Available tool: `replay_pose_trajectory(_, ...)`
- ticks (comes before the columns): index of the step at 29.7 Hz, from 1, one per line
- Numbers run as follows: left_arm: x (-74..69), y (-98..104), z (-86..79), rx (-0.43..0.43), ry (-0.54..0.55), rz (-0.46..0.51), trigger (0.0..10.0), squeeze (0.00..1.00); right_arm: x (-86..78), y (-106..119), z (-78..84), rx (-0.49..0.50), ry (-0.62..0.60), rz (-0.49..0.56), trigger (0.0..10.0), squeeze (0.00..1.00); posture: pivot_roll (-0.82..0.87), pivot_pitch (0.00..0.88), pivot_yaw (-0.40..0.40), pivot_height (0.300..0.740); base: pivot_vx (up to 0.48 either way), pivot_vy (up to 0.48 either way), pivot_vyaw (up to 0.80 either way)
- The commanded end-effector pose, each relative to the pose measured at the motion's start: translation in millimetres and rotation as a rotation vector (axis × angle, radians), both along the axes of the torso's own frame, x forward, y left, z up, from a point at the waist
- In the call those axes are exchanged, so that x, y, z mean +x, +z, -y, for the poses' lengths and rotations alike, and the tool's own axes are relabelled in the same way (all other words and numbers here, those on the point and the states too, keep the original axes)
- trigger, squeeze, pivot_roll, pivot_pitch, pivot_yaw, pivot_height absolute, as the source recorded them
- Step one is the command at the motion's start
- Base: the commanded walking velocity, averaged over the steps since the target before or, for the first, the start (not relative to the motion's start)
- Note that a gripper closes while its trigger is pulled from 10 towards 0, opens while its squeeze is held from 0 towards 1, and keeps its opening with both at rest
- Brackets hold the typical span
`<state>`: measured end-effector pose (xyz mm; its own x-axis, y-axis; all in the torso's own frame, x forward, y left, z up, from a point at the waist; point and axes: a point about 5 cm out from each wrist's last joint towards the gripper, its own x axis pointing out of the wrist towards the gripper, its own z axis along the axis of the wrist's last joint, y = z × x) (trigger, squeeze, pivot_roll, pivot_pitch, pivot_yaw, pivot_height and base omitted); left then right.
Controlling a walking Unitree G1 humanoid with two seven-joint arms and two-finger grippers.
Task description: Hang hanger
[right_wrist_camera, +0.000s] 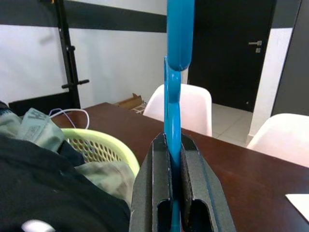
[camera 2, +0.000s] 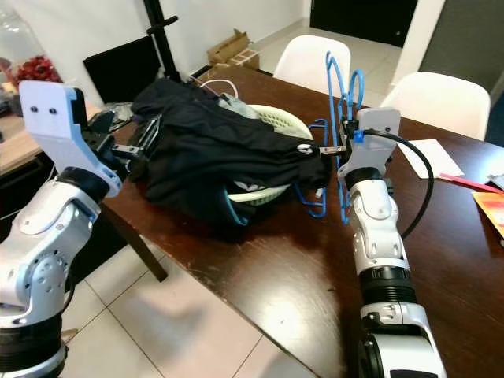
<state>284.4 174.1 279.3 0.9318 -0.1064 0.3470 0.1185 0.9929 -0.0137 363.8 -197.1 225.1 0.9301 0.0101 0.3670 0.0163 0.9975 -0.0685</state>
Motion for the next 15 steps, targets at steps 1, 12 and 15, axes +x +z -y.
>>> replay_pose_trajectory(1,0.3,4.0,-5.9,0.002,0.044,0.018,10.0,0.0,0.3,2.2,-1.7,0.023,0.003,0.018,10.0,0.0,0.09,0.077,-0.003,0.74,0.428,0.0,0.0)
replay_pose_trajectory(12,-0.2,10.0,-6.2,-0.03,0.045,0.038,10.0,0.0,2.3,3.8,0.0,0.075,-0.004,0.017,10.0,0.0,0.09,0.076,-0.003,0.74,0.0,0.0,0.42)
replay_pose_trajectory(15,0.1,10.8,-2.1,-0.034,0.015,0.04,10.0,0.0,3.5,3.0,4.7,0.103,-0.044,0.007,10.0,0.0,0.09,0.075,-0.002,0.74,0.0,0.0,0.0)
